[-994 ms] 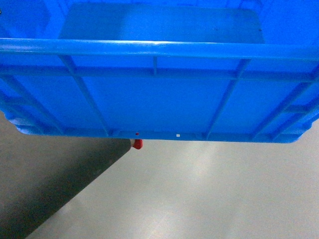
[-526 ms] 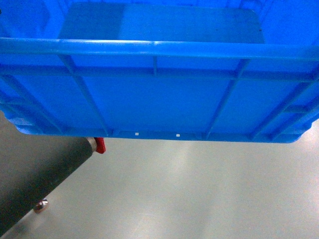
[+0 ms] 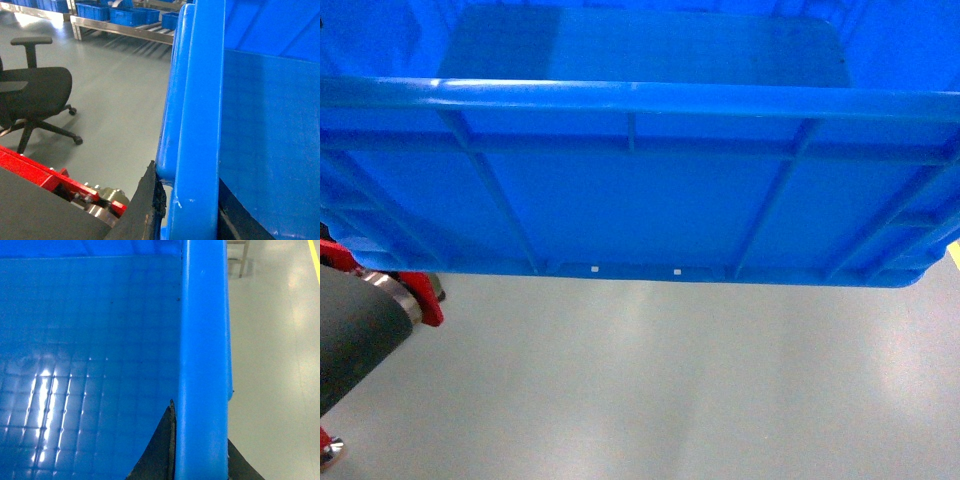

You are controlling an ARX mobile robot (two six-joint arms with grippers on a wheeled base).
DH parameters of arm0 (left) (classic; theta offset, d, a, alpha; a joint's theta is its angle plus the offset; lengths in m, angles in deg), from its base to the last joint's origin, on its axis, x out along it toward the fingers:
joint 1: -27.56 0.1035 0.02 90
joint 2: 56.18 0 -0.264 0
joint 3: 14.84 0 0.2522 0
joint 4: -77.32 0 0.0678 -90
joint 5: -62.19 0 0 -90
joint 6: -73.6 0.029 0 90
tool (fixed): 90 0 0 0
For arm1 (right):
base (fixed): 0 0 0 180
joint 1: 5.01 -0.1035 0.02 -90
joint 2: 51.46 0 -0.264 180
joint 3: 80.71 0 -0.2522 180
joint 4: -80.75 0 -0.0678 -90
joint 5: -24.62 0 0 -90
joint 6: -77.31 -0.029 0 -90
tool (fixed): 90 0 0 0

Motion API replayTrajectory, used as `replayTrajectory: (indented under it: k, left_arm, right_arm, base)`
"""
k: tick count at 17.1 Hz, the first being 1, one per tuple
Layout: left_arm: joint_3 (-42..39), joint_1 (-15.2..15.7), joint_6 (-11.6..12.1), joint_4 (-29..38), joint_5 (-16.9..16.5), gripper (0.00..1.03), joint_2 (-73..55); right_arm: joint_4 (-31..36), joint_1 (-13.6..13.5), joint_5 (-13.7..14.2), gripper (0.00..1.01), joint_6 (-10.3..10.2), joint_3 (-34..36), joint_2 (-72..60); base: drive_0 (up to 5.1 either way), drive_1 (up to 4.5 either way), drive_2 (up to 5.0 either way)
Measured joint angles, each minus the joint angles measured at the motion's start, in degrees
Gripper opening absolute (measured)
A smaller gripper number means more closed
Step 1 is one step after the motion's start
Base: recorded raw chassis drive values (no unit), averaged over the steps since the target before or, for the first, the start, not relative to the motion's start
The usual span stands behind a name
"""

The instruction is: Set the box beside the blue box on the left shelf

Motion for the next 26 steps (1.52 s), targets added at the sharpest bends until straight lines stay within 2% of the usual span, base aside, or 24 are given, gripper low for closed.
replayTrajectory:
  k: [14, 26]
  left_arm:
    - [0.0, 0.0, 0.0, 0.0, 0.0, 0.15, 0.0]
    - [0.0, -0.2, -0.1, 0.2, 0.0, 0.15, 0.3]
  right_arm:
    - [0.0, 0.0, 0.0, 0.08, 0.0, 0.0, 0.0]
    - [0.2, 0.0, 0.2, 0.08, 0.0, 0.1, 0.3]
  base:
    - [-1.4, -1.44, -1.4]
    - [-0.1, 4.1, -4.2]
